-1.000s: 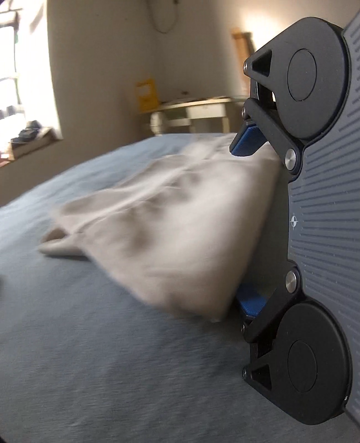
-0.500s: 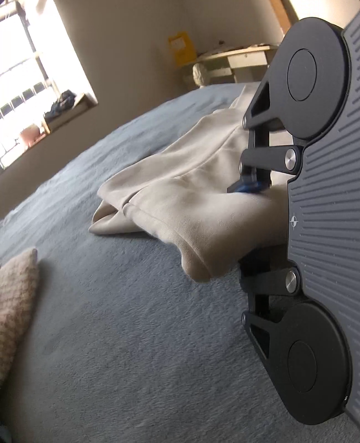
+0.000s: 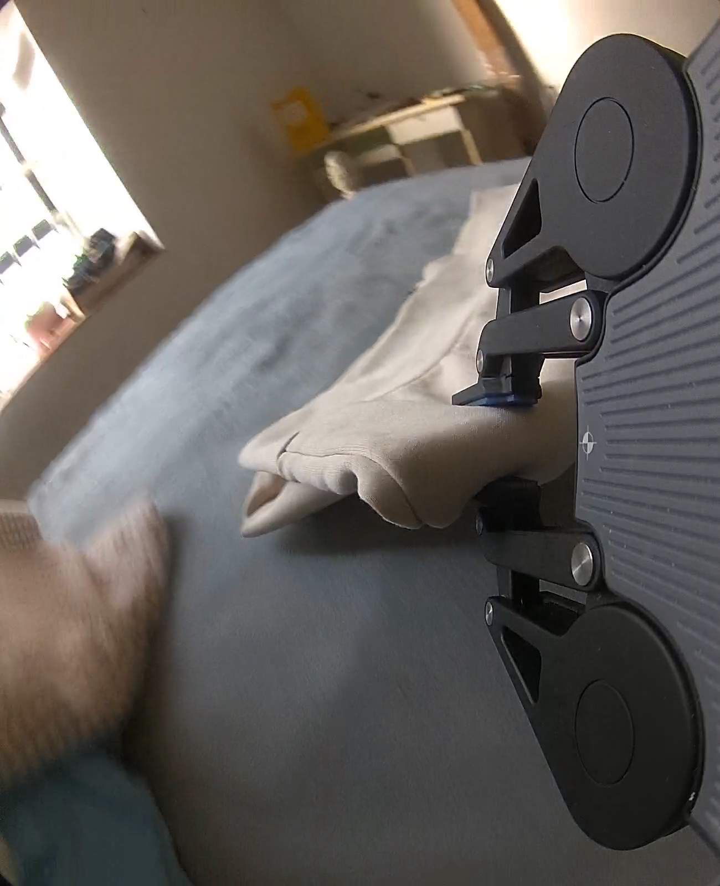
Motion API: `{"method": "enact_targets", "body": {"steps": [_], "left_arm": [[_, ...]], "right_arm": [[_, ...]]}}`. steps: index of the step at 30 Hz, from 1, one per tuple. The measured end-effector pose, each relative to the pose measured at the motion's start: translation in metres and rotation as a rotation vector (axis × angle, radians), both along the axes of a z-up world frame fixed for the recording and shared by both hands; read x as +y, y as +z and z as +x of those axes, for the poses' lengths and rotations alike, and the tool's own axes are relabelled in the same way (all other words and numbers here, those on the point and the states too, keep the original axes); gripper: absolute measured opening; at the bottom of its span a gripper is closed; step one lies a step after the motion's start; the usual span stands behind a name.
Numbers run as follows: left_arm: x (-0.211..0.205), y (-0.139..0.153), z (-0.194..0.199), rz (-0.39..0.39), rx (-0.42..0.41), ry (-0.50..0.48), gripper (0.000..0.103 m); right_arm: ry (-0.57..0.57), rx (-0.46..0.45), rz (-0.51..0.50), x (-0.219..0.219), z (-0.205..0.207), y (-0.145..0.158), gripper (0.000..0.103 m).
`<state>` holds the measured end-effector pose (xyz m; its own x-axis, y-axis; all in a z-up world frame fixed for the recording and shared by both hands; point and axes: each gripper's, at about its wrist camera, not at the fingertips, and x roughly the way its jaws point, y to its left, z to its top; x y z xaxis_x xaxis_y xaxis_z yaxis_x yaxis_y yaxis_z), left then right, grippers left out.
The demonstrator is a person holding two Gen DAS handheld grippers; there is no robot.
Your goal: Fold clothes
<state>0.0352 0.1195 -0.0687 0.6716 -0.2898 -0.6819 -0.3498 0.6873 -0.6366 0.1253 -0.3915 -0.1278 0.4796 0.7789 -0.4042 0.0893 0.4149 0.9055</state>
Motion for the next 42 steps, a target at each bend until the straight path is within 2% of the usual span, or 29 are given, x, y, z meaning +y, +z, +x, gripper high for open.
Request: {"method": "enact_targets", "body": {"steps": [4, 6, 8, 10, 13, 14, 15, 16, 18, 19, 21, 22, 24, 26, 29, 31, 35, 39, 42], "left_arm": [[0.02, -0.005, -0.068, -0.034, 0.119, -0.09, 0.022], [0.03, -0.013, -0.09, -0.064, 0.173, -0.107, 0.029], [0.038, -0.012, -0.097, -0.035, 0.182, -0.107, 0.031], [0.046, -0.011, -0.104, -0.006, 0.191, -0.106, 0.035], [0.058, -0.009, -0.114, 0.037, 0.204, -0.105, 0.04], [0.06, -0.006, -0.115, 0.063, 0.196, -0.112, 0.047], [0.057, 0.002, -0.111, 0.109, 0.17, -0.129, 0.057], [0.054, 0.006, -0.106, 0.149, 0.147, -0.143, 0.06], [0.041, 0.012, -0.092, 0.223, 0.105, -0.171, 0.063], [0.033, 0.014, -0.086, 0.267, 0.084, -0.185, 0.063], [0.011, 0.013, -0.074, 0.376, 0.045, -0.215, 0.063], [0.0, 0.012, -0.068, 0.43, 0.025, -0.23, 0.063], [-0.02, 0.01, -0.056, 0.53, -0.006, -0.255, 0.064], [-0.031, 0.006, -0.049, 0.584, 0.002, -0.256, 0.064], [-0.032, 0.001, -0.044, 0.59, -0.003, -0.236, 0.064], [-0.031, -0.002, -0.043, 0.598, -0.002, -0.214, 0.064], [-0.026, -0.012, -0.034, 0.578, 0.012, -0.205, 0.064], [-0.021, -0.018, -0.027, 0.556, 0.01, -0.214, 0.067], [-0.017, -0.022, -0.023, 0.531, 0.001, -0.22, 0.068]], "right_arm": [[0.101, 0.139, 0.055, 0.01, -0.059, -0.012, 0.018], [0.145, 0.241, 0.029, 0.009, -0.076, -0.024, 0.021], [0.254, 0.269, -0.061, 0.004, -0.077, -0.017, 0.026], [0.368, 0.29, -0.155, -0.002, -0.076, -0.009, 0.046], [0.538, 0.319, -0.298, -0.011, -0.074, 0.003, 0.047], [0.595, 0.329, -0.345, -0.014, -0.074, 0.008, 0.047], [0.697, 0.306, -0.401, -0.011, -0.072, 0.02, 0.047], [0.8, 0.262, -0.453, -0.004, -0.069, 0.036, 0.047], [0.968, 0.122, -0.504, 0.022, -0.061, 0.073, 0.047], [1.018, 0.023, -0.506, 0.04, -0.057, 0.092, 0.047], [1.034, -0.176, -0.507, 0.083, -0.042, 0.125, 0.047], [1.022, -0.248, -0.515, 0.106, -0.039, 0.133, 0.047], [1.004, -0.386, -0.561, 0.151, -0.034, 0.144, 0.047], [1.033, -0.53, -0.651, 0.194, -0.03, 0.141, 0.047], [1.101, -0.69, -0.795, 0.239, -0.031, 0.121, 0.044], [1.126, -0.763, -0.867, 0.257, -0.03, 0.104, 0.044], [1.18, -0.826, -0.91, 0.283, -0.032, 0.069, 0.043], [1.208, -0.899, -0.956, 0.301, -0.029, 0.055, 0.043], [1.219, -0.914, -0.953, 0.307, -0.022, 0.051, 0.043]]}}
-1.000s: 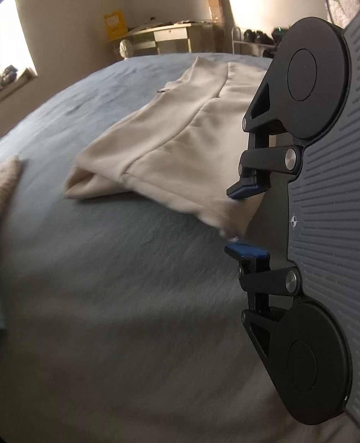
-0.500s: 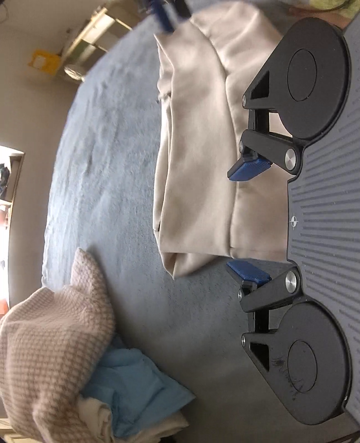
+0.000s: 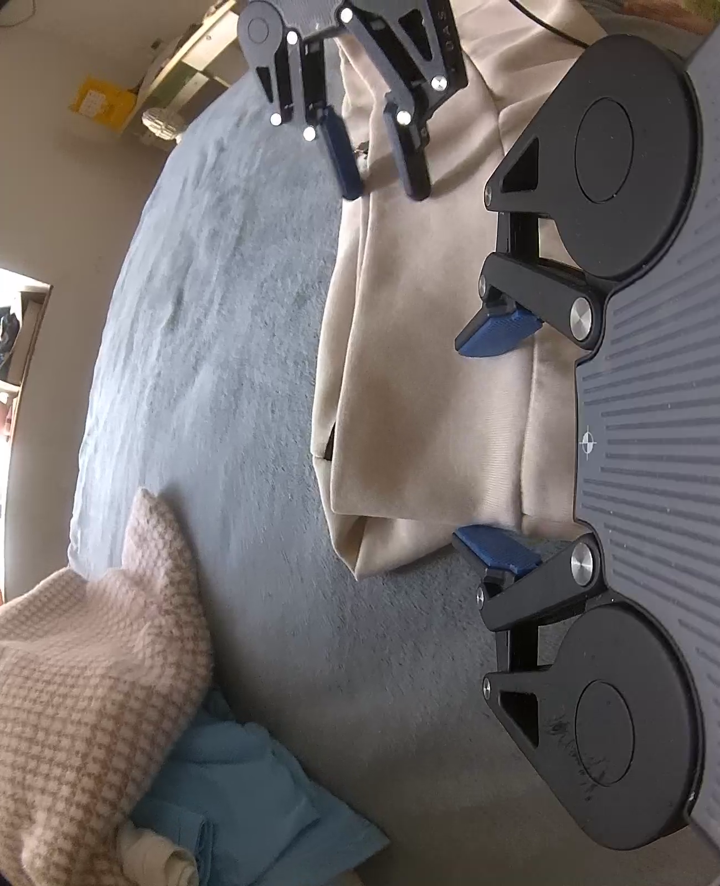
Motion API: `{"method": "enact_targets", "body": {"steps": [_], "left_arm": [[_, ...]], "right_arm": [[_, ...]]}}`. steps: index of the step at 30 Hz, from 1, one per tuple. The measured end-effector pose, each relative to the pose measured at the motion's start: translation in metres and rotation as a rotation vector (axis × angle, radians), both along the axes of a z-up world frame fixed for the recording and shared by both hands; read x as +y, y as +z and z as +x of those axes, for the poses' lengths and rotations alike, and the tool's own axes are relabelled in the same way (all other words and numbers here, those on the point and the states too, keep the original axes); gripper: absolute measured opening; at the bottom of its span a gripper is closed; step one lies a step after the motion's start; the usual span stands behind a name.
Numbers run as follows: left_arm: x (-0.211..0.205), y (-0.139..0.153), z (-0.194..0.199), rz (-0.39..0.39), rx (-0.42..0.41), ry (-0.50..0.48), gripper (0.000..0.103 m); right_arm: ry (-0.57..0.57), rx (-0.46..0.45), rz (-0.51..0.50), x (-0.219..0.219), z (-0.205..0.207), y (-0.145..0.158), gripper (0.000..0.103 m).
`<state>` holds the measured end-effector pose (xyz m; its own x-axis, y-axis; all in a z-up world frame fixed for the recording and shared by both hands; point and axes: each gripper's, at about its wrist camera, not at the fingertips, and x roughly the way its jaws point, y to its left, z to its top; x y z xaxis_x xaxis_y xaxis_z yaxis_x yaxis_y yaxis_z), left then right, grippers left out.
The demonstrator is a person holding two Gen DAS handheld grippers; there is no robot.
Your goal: Fold clothes
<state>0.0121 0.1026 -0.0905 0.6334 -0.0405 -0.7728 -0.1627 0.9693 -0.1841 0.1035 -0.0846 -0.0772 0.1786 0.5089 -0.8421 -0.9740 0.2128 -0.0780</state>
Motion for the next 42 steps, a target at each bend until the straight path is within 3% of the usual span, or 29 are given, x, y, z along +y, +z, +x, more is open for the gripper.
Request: {"method": "enact_targets", "body": {"steps": [6, 8, 9, 10, 15, 17, 22, 25, 29, 32, 35, 38, 41, 42], "left_arm": [[0.01, -0.008, 0.003, -0.083, -0.019, 0.018, 0.067], [0.012, -0.01, 0.002, -0.094, -0.037, 0.021, 0.067], [0.012, -0.01, 0.001, -0.096, -0.044, 0.022, 0.067], [0.012, -0.011, 0.001, -0.096, -0.049, 0.021, 0.067], [0.019, -0.014, 0.0, -0.129, -0.06, 0.033, 0.067], [0.023, -0.013, 0.002, -0.14, -0.062, 0.041, 0.067], [0.036, 0.005, 0.001, -0.113, -0.135, 0.062, 0.067], [0.03, 0.018, 0.014, -0.167, -0.153, -0.046, 0.068], [-0.011, 0.02, 0.048, -0.233, -0.12, -0.324, 0.07], [-0.051, 0.012, 0.071, -0.193, -0.108, -0.502, 0.07], [-0.084, 0.004, 0.087, -0.121, -0.099, -0.637, 0.07], [-0.104, -0.001, 0.096, -0.061, -0.084, -0.706, 0.07], [-0.108, -0.004, 0.096, -0.054, -0.096, -0.716, 0.07], [-0.109, -0.005, 0.096, -0.057, -0.099, -0.713, 0.07]], "right_arm": [[0.022, 0.091, -0.003, 0.01, 0.015, -0.011, 0.044], [0.031, 0.092, 0.0, 0.01, 0.014, -0.014, 0.029], [0.036, 0.093, 0.002, 0.011, 0.014, -0.015, 0.011], [0.039, 0.073, 0.006, 0.01, 0.012, -0.015, 0.006], [0.005, 0.053, 0.073, 0.003, 0.011, -0.014, 0.005], [-0.078, 0.128, 0.112, -0.004, 0.024, -0.018, 0.007], [-0.303, 0.216, 0.188, -0.047, 0.059, -0.005, 0.029], [-0.384, 0.281, 0.185, -0.07, 0.08, -0.008, 0.037], [-0.492, 0.367, 0.18, -0.101, 0.107, -0.012, 0.038], [-0.572, 0.432, 0.176, -0.124, 0.128, -0.015, 0.038], [-0.521, 0.492, 0.161, -0.118, 0.132, -0.02, 0.038], [-0.461, 0.551, 0.146, -0.111, 0.136, -0.026, 0.038], [-0.409, 0.589, 0.132, -0.104, 0.137, -0.032, 0.03], [-0.399, 0.585, 0.129, -0.103, 0.135, -0.033, 0.023]]}}
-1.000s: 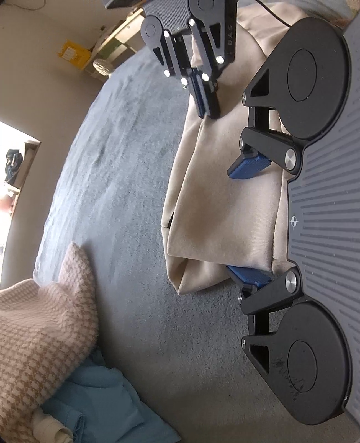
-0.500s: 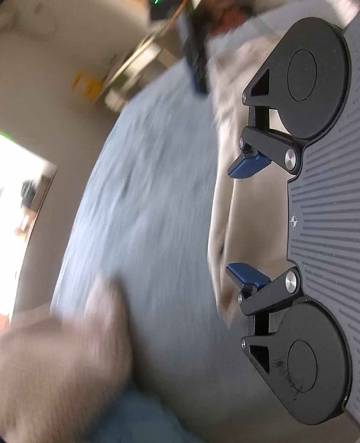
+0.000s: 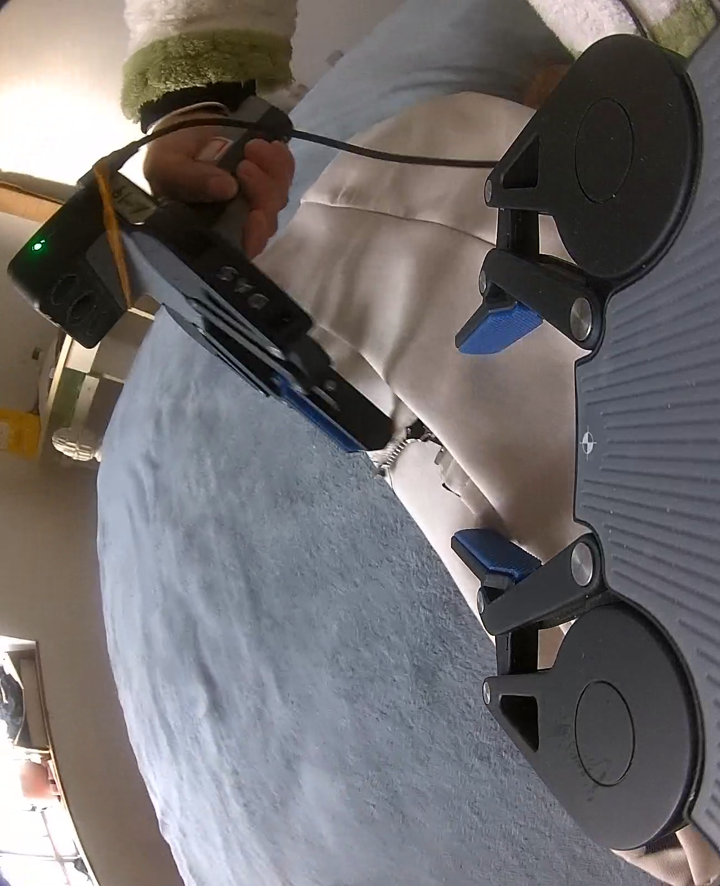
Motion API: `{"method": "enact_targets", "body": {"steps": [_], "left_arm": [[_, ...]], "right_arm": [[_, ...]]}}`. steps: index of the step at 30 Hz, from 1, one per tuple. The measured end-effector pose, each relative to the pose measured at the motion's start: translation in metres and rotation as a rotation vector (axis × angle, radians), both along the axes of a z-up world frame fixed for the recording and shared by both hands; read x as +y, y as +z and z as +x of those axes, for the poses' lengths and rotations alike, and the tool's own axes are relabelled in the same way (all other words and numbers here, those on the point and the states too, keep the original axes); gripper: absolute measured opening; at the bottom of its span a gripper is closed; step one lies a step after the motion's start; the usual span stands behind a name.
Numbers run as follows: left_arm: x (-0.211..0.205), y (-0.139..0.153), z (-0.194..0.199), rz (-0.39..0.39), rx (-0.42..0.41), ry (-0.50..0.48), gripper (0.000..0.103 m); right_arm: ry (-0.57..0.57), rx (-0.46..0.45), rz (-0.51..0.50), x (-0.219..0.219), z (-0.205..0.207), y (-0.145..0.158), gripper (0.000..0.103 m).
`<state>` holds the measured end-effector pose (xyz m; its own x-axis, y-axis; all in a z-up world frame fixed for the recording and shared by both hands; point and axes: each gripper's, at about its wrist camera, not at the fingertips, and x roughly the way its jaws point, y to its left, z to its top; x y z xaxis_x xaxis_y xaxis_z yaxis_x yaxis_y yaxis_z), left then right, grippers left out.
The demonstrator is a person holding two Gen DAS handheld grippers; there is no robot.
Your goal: Fold clothes
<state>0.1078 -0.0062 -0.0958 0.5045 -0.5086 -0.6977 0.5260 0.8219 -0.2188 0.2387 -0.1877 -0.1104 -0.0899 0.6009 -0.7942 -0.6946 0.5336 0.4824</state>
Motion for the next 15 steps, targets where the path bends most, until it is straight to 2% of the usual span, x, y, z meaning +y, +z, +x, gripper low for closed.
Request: {"method": "enact_targets", "body": {"steps": [3, 6, 15], "left_arm": [[-0.0004, -0.0012, -0.0033, -0.001, -0.014, 0.001, 0.069], [-0.0005, -0.0011, -0.0062, 0.0, -0.031, -0.001, 0.068], [0.0004, 0.0023, -0.0027, -0.003, -0.048, 0.001, 0.064]], "right_arm": [[0.027, 0.001, 0.018, -0.0009, -0.0028, 0.0005, 0.018], [0.052, 0.013, 0.05, -0.0044, -0.0042, 0.0043, 0.007], [0.059, 0.011, 0.081, -0.0055, -0.0091, 0.0051, 0.007]]}}
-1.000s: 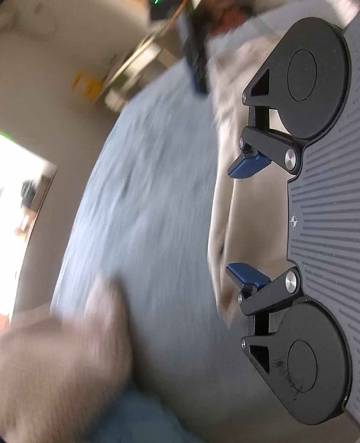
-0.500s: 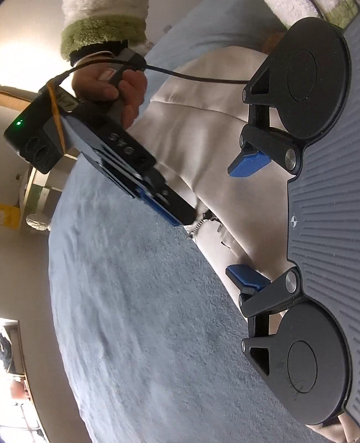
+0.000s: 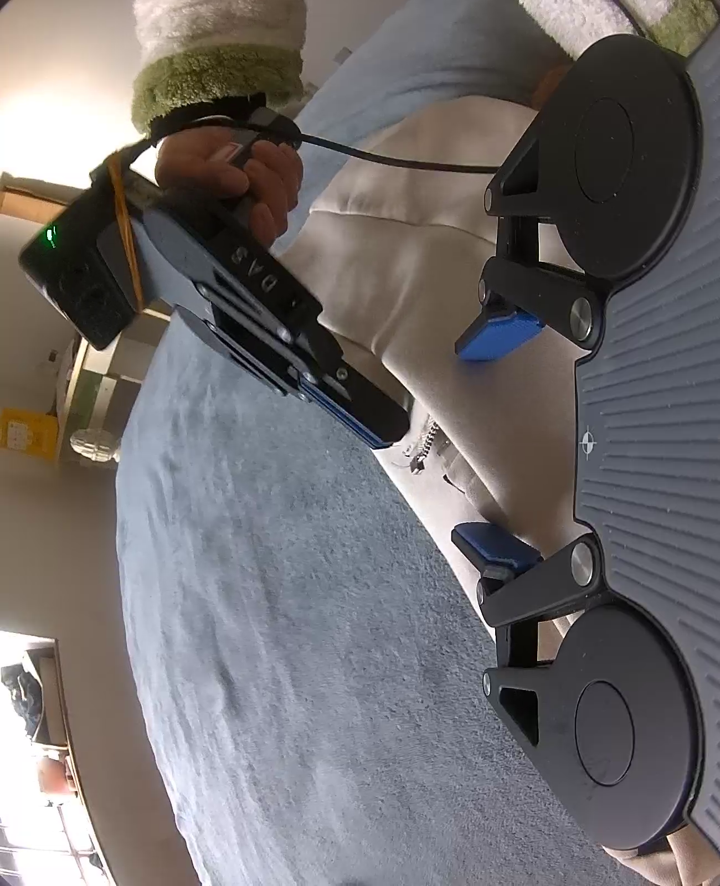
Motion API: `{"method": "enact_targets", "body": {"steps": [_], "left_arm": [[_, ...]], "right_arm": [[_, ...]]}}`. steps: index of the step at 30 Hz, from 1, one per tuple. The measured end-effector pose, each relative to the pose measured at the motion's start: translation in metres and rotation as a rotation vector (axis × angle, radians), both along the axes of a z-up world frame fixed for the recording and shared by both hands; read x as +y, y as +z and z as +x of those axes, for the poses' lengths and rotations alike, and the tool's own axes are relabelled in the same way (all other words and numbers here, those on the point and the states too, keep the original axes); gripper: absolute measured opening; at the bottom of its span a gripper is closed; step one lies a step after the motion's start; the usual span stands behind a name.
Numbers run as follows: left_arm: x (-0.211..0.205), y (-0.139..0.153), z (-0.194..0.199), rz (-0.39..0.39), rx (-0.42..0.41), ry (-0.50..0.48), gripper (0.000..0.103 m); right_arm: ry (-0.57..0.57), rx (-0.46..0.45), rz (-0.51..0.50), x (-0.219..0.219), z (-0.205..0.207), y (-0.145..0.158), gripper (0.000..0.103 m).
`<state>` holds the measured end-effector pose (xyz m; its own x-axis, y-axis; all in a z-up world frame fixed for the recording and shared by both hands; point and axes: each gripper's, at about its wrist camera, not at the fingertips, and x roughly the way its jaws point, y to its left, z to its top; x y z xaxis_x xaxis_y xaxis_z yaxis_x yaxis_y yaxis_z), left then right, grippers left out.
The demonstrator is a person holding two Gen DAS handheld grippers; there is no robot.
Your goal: Fold clothes
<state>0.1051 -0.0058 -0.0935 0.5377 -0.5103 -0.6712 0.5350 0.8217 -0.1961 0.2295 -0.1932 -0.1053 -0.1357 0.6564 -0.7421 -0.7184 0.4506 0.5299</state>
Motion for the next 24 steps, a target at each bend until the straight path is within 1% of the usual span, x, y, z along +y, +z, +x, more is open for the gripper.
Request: {"method": "enact_targets", "body": {"steps": [1, 3, 5, 11, 14, 15, 16, 17, 18, 21, 24], "left_arm": [[0.0, 0.0, -0.001, 0.004, -0.008, -0.003, 0.063], [-0.002, 0.002, -0.003, 0.009, -0.025, -0.004, 0.06], [-0.005, 0.004, -0.005, 0.016, -0.035, -0.003, 0.06], [-0.01, 0.0, -0.002, 0.041, -0.027, 0.0, 0.059], [-0.007, 0.004, -0.005, 0.03, -0.033, 0.013, 0.06], [-0.006, 0.005, -0.007, 0.026, -0.037, 0.015, 0.06], [-0.006, 0.006, -0.009, 0.025, -0.041, 0.011, 0.06], [-0.006, 0.007, -0.01, 0.025, -0.045, 0.008, 0.061], [-0.006, 0.008, -0.012, 0.024, -0.049, 0.004, 0.061], [-0.006, 0.011, -0.016, 0.025, -0.061, -0.007, 0.062], [-0.01, 0.012, -0.021, 0.047, -0.078, -0.023, 0.062]], "right_arm": [[-0.006, -0.005, 0.004, -0.001, -0.001, 0.001, 0.007], [-0.018, -0.016, 0.013, -0.004, -0.002, 0.003, 0.007], [-0.03, -0.026, 0.022, -0.006, -0.004, 0.005, 0.007], [-0.066, -0.058, 0.049, -0.013, -0.008, 0.01, 0.009], [-0.085, -0.073, 0.063, -0.016, -0.01, 0.013, 0.009], [-0.068, -0.08, 0.063, -0.016, -0.013, 0.014, 0.015], [-0.047, -0.086, 0.062, -0.015, -0.015, 0.016, 0.027], [-0.026, -0.092, 0.062, -0.014, -0.018, 0.018, 0.034], [-0.004, -0.099, 0.061, -0.013, -0.021, 0.019, 0.043], [0.059, -0.118, 0.059, -0.01, -0.03, 0.024, 0.044], [0.119, -0.115, 0.023, -0.001, -0.035, 0.017, 0.043]]}}
